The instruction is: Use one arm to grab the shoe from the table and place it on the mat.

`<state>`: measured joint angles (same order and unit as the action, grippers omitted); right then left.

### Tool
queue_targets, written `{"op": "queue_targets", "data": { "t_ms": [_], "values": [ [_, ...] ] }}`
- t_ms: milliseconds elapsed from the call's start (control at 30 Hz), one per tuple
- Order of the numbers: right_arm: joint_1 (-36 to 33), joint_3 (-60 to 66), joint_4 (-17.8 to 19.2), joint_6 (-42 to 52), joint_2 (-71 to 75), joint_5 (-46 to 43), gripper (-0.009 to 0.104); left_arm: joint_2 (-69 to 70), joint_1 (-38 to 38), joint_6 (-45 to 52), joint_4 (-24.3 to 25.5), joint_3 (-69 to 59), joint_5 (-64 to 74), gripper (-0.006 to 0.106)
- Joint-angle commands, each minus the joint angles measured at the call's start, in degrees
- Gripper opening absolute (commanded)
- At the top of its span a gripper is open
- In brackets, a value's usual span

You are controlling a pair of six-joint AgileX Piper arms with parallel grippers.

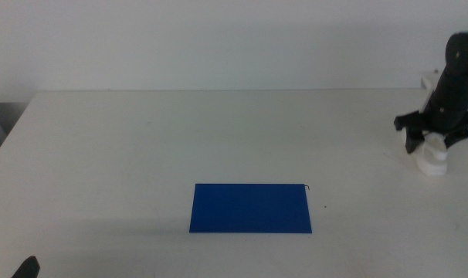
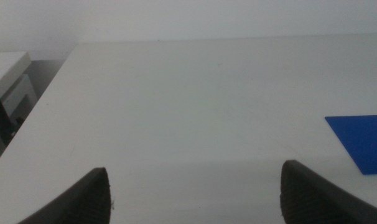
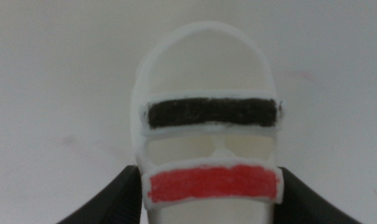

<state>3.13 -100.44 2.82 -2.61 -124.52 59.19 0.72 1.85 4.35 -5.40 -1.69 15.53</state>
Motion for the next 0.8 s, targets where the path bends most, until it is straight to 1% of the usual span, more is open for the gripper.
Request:
{"op": "queue_targets", "data": {
  "t_ms": [0,133,233,333,467,567,633,767],
  "values": [
    [-0.57,-1.84,-0.12,-0.63,7.32,1.19,-0.004,0.76,0.24,-0.26,-0.45,-0.40,-4.58,0.094],
    [-2.03,-1.84,-1.09,-7.34,11.81,5.55,-0.004,0.76,0.24,-0.26,-0.45,-0.40,-4.58,0.094],
    [-3.82,-1.84,-0.74,-10.60,14.18,8.85,-0.004,0.76,0.24,-0.26,-0.45,-0.40,-4.58,0.094],
    [-7.23,-1.84,-0.18,-12.64,16.02,10.82,-0.004,0.76,0.24,-0.26,-0.45,-0.40,-4.58,0.094],
    [-13.40,-1.84,-0.18,-16.82,16.73,13.08,-0.004,0.76,0.24,-0.26,-0.45,-0.40,-4.58,0.094],
    [-19.01,-1.84,0.56,-19.94,16.73,13.45,-0.004,0.76,0.24,-0.26,-0.45,-0.40,-4.58,0.094],
    [-23.20,-1.84,1.39,-23.16,16.73,13.14,-0.004,0.76,0.24,-0.26,-0.45,-0.40,-4.58,0.094],
    [-30.29,-1.84,1.85,-30.40,16.12,12.41,-0.004,0.76,0.24,-0.26,-0.45,-0.40,-4.58,0.094]
  ]
}}
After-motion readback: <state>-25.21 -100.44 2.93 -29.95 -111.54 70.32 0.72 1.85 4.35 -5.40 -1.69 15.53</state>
